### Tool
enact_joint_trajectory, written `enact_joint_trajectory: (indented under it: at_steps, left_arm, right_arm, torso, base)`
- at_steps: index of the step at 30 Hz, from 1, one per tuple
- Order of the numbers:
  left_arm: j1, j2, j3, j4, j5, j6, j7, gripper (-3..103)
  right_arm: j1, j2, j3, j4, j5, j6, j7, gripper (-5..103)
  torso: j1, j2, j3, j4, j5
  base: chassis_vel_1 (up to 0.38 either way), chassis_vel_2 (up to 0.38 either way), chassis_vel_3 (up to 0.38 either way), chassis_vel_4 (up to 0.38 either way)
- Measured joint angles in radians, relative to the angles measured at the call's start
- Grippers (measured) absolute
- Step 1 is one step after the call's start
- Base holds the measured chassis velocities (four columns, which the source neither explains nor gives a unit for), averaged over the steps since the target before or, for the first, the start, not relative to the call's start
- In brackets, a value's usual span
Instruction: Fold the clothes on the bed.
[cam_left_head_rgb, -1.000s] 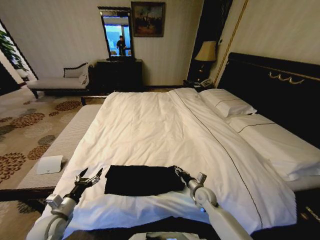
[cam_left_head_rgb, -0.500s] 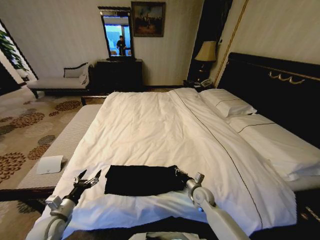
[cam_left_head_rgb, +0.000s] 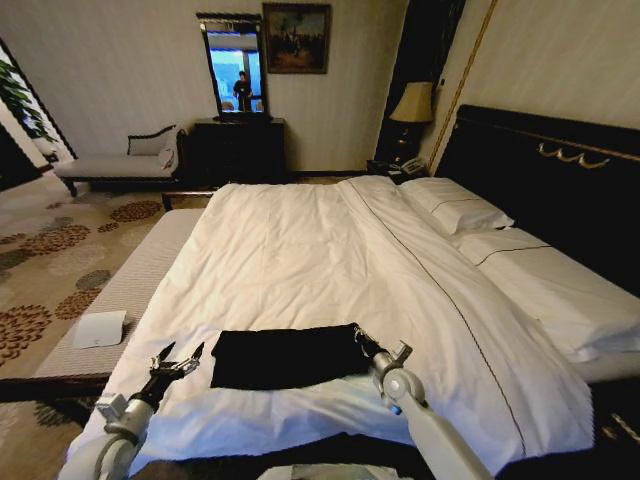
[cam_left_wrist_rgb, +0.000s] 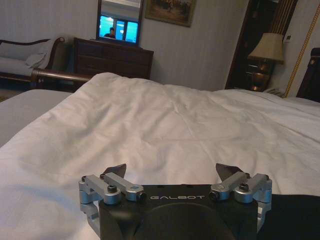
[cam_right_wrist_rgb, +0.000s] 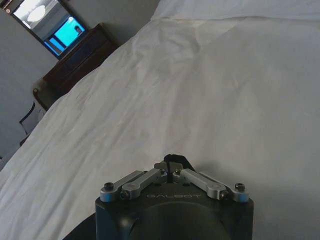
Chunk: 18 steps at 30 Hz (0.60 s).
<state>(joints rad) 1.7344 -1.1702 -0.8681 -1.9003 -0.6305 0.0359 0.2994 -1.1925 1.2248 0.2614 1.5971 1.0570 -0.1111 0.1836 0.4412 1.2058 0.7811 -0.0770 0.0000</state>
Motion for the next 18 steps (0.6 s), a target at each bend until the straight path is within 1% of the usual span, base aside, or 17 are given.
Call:
enact_joint_trajectory:
  at_steps: [7,8,9,11,15,16,17,18]
  left_arm:
    - [0.006,-0.007,0.001,0.000,0.007,-0.004,0.001,100]
    - [0.008,-0.009,0.001,-0.001,0.009,-0.005,0.001,100]
    - [0.009,-0.012,0.001,-0.004,0.011,-0.006,0.002,100]
    - [0.010,-0.015,0.002,-0.005,0.014,-0.006,0.002,100]
    - [0.011,-0.023,0.007,-0.007,0.021,-0.009,0.002,100]
    - [0.011,-0.023,0.007,-0.007,0.021,-0.009,0.002,100]
    - [0.011,-0.025,0.008,-0.007,0.023,-0.010,0.002,100]
    - [0.011,-0.026,0.010,-0.007,0.025,-0.011,0.003,100]
  right_arm:
    - [0.035,0.016,0.005,-0.050,-0.020,0.001,0.005,0]
    - [0.038,0.018,0.005,-0.057,-0.035,0.007,0.005,-3]
    - [0.036,0.019,0.006,-0.053,-0.047,0.015,0.005,1]
    - [0.025,0.019,0.011,-0.035,-0.056,0.028,0.005,1]
    - [-0.057,0.008,0.041,0.060,-0.078,0.075,0.014,22]
    - [-0.057,0.008,0.041,0.060,-0.078,0.075,0.014,22]
    - [-0.081,0.005,0.047,0.088,-0.071,0.074,0.031,27]
    - [-0.116,0.002,0.054,0.132,-0.050,0.061,0.070,33]
  torso:
    - [0.000,0.000,0.000,0.0001,0.0000]
    - [0.000,0.000,0.000,0.0001,0.0001]
    - [0.000,0.000,0.000,0.0001,0.0001]
    - [0.000,0.000,0.000,0.0001,0.0000]
    - [0.000,0.000,0.000,-0.0001,0.0000]
    - [0.000,0.000,0.000,-0.0001,0.0000]
    - [0.000,0.000,0.000,-0.0002,-0.0001]
    - [0.000,0.000,0.000,-0.0002,-0.0002]
  base:
    - [0.000,0.000,0.000,0.000]
    - [0.000,0.000,0.000,0.000]
    - [0.000,0.000,0.000,0.000]
    - [0.000,0.000,0.000,0.000]
    - [0.000,0.000,0.000,0.000]
    - [0.000,0.000,0.000,0.000]
    - [0.000,0.000,0.000,0.000]
    - [0.000,0.000,0.000,0.000]
